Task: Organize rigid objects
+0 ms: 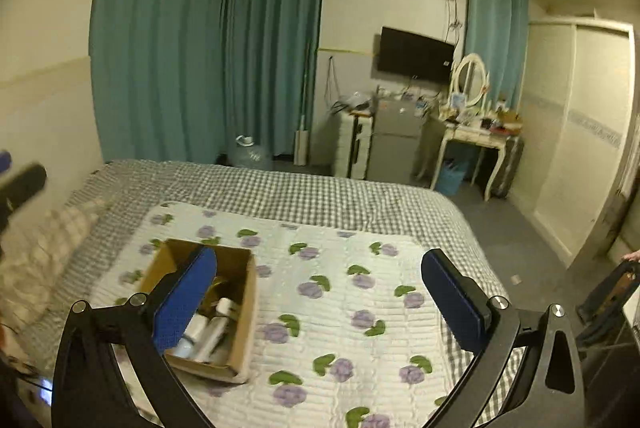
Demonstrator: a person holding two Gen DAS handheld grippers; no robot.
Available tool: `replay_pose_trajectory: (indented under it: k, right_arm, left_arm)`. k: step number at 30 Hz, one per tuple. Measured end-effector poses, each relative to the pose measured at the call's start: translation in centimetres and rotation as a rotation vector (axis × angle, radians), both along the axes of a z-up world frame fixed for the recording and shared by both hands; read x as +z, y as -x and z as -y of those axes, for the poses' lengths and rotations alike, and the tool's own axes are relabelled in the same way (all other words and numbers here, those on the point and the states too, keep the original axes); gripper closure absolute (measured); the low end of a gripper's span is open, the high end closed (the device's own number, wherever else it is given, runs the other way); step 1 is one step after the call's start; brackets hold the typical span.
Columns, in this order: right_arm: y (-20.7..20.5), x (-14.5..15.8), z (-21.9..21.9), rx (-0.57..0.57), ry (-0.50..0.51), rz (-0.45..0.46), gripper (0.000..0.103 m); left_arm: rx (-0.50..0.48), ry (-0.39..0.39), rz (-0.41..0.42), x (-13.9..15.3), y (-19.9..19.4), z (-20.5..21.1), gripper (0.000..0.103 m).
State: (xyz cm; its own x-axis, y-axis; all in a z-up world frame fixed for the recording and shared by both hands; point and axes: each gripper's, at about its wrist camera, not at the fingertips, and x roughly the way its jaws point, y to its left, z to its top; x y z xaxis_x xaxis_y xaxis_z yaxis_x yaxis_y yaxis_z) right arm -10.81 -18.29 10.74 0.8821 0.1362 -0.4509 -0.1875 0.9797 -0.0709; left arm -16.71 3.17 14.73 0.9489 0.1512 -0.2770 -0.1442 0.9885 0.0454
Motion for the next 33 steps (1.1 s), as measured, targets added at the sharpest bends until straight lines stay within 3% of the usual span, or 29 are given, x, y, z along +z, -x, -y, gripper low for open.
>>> replay_pose_trajectory:
  k: [4, 10, 17, 33]
  right_arm:
    - [-0.7, -1.2, -0.5, 0.022, 0.006, -0.009, 0.000]
    - [-1.6, -2.1, -0.7, 0.019, -0.028, -0.044, 0.000]
    - [-2.2, -3.3, -1.6, 0.030, 0.004, -0.079, 0.000]
    - [-2.8, -3.8, -1.3, 0.023, 0.001, -0.117, 0.000]
  left_arm:
    - [0.002, -0.012, -0.030, -1.0, -0.8, 0.1, 0.000]
    - [0.011, 0.004, -0.148, -4.3, -2.9, -0.1, 0.000]
    - [-0.013, -0.016, -0.161, -6.0, -3.4, 0.7, 0.000]
    - [-0.049, -0.008, -0.185, -6.4, -3.7, 1.3, 0.000]
